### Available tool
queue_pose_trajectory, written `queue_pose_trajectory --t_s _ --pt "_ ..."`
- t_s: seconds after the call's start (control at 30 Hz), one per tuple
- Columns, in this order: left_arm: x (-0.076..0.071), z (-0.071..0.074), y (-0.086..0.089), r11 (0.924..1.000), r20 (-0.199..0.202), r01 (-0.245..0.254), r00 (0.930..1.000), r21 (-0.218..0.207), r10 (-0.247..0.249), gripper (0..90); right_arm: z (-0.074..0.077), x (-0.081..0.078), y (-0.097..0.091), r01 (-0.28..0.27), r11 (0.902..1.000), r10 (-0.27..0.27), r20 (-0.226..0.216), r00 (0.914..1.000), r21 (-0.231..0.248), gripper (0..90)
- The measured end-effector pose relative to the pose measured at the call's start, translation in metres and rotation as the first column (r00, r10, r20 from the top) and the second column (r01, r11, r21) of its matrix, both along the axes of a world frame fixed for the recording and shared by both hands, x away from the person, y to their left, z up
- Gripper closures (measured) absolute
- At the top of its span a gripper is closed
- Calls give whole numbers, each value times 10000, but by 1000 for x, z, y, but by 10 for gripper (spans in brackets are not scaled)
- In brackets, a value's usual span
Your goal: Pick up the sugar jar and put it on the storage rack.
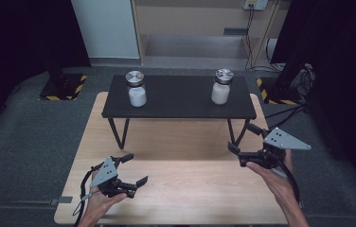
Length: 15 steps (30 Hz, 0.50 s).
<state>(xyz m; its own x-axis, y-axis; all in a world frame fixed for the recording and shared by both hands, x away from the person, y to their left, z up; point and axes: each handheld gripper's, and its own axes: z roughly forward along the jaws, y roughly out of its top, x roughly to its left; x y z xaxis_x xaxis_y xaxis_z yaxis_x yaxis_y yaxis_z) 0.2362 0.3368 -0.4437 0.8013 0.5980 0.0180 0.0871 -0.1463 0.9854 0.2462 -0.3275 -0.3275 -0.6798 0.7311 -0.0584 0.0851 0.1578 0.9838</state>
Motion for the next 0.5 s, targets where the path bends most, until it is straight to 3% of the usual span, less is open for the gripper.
queue_pose_trajectory --t_s 0.1,0.33,0.5 --pt "0 0 0 10000 4 2 10000 1 -2 36 -18 -4 10 469 9989 -469 185 9987 17 71" --pt "1 0 0 10000 -4 10 10000 14 -10 36 -42 -7 16 889 9959 -893 236 9957 189 74" --pt "1 -1 0 10000 -15 0 10000 23 0 36 -59 -12 21 1468 9891 -1471 371 9884 119 78"
